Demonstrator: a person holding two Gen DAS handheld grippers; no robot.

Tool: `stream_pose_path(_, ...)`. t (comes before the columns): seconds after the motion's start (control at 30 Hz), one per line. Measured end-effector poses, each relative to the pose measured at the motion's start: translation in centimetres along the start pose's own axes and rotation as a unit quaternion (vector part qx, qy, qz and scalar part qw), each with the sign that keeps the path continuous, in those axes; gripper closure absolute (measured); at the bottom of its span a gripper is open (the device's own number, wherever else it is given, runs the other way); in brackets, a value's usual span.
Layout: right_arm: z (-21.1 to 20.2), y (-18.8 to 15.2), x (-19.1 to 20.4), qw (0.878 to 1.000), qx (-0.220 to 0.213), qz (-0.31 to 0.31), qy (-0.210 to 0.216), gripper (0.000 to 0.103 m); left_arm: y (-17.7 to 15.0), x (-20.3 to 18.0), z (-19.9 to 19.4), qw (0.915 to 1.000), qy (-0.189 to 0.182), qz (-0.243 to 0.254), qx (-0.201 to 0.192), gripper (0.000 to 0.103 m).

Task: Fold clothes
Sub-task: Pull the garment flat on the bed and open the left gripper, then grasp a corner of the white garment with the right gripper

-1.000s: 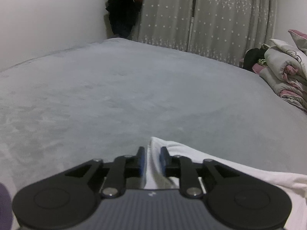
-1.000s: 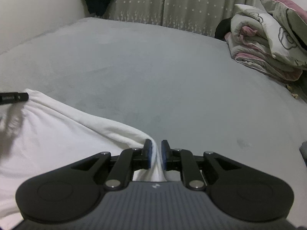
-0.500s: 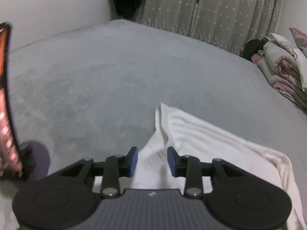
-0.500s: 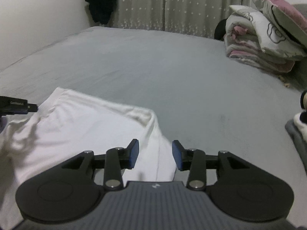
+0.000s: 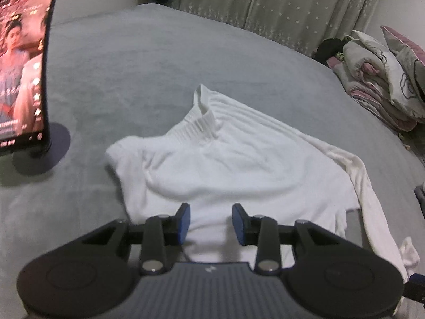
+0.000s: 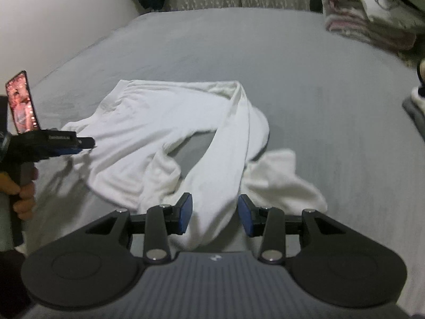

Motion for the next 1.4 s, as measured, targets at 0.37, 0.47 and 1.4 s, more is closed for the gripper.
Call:
stream_pose_path(0.37, 3.1, -2.7, 1.1, 0.997, 0.051, 0.050, 0.041, 0.089, -0.6, 2.4, -0.9, 0.9997, 0.013, -0.008, -0.019, 0.066)
stream_pose_path(0.47, 2.8, -2.2, 1.3, 0.997, 0.046, 0.057, 0.038, 0.091, -0.7, 3.1, -1.0, 0.9996, 0.016, -0.011, -0.023, 0.066)
stream_pose_path(1.4, 1.6, 11.6, -5.4, 0.985, -0.102, 0.047, -0.128, 0.092, 0.7, 4.9, 0.0, 0.9967, 0.025, -0.046, -0.061, 0.066)
Point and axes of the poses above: each gripper's, at about its wrist camera, not at the fingertips, and z roughly the way its jaws point, x to its left, y to its top, the point moved 7 cm from there along z, roughly the way its jaws point, and after that the axes turned 1 degree about x, right-handed, at the moved point
